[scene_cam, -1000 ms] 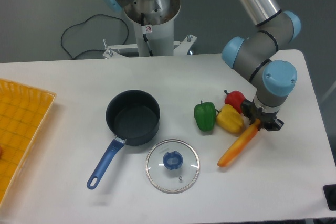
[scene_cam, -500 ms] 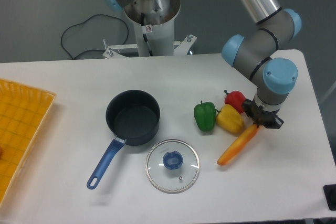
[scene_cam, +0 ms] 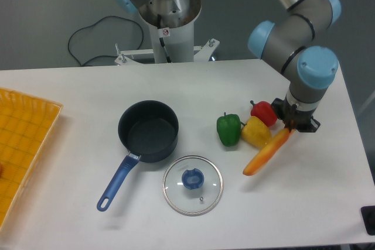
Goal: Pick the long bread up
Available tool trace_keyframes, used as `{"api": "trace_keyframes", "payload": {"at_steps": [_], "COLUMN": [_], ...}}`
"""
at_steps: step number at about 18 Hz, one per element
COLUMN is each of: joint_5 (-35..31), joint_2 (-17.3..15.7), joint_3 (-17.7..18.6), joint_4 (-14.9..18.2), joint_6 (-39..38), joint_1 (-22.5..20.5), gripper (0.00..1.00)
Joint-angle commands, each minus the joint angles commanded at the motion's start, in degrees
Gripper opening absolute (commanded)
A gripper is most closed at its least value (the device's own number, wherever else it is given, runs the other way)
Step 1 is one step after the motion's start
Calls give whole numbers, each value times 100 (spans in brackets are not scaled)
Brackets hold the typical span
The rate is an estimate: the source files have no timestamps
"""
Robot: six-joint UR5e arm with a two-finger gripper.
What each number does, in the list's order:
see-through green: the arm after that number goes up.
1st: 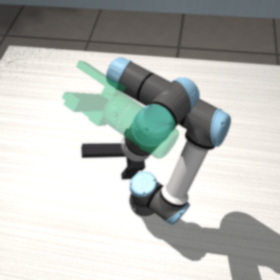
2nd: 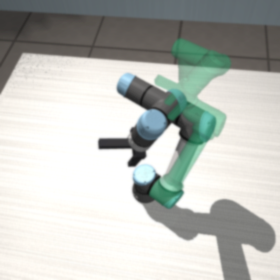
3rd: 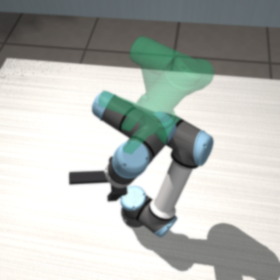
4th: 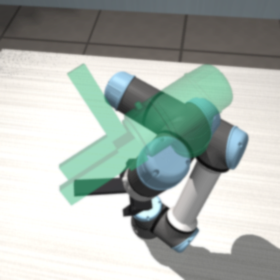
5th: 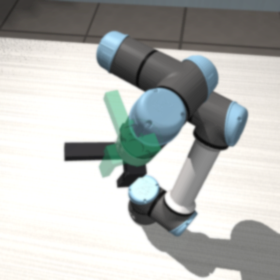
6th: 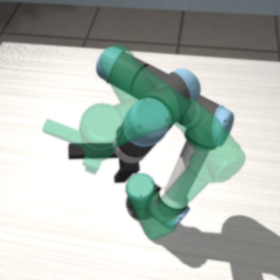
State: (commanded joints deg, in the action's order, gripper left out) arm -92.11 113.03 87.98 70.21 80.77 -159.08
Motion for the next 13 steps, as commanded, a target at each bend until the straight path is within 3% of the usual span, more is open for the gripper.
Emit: {"api": "trace_keyframes", "payload": {"at_steps": [2,7,13], "joint_5": [96,255,202], "joint_2": [-149,-422,-414], "joint_3": [-44,-44,-44], "joint_4": [282,599,661], "joint_6": [-26,-53,-70], "joint_1": [114,299,413], "gripper": [10,10,10]}}
